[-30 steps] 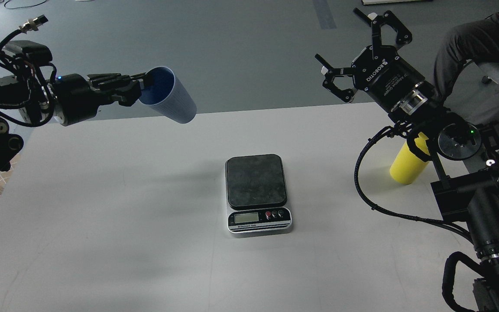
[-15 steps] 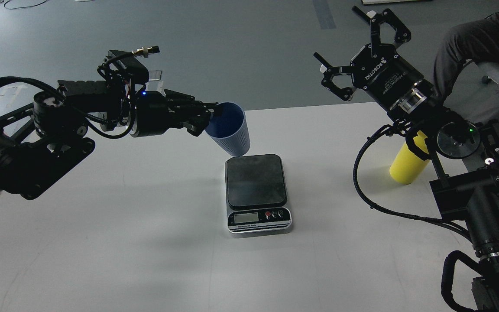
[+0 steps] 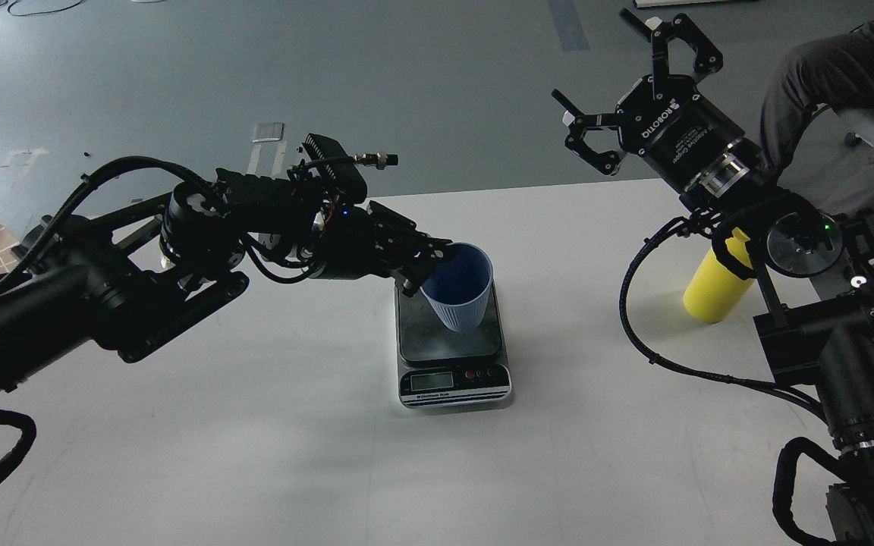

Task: Pour seasoning into cup on scale with both arms
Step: 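Lower the blue cup onto the scale and open the left gripper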

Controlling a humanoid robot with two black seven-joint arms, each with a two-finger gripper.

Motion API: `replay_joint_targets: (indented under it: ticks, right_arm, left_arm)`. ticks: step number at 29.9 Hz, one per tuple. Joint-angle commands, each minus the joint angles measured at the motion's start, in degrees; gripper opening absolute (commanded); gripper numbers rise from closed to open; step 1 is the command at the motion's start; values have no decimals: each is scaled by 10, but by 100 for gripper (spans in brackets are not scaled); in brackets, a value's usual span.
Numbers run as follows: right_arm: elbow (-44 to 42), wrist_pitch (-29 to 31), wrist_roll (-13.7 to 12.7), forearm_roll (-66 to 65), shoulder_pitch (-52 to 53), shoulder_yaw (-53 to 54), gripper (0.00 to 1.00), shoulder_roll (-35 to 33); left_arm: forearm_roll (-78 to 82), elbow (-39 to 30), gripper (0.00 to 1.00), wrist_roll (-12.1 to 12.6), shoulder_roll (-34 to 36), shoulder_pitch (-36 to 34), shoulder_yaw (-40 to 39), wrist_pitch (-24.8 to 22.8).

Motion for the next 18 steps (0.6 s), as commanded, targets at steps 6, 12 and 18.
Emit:
replay_joint_targets:
  ticks: [6,12,18]
  right_arm:
    - [1,1,0,1,-4,4,100,4]
    - [1,1,0,1,-3,4,100,4]
    - [1,1,-1,1,-4,4,100,5]
  left_arm:
    - [0,12,0,0,0,8,0,-1]
    - [0,28,0,0,0,19,4,-1]
    - [0,54,0,0,-1,17,13,0]
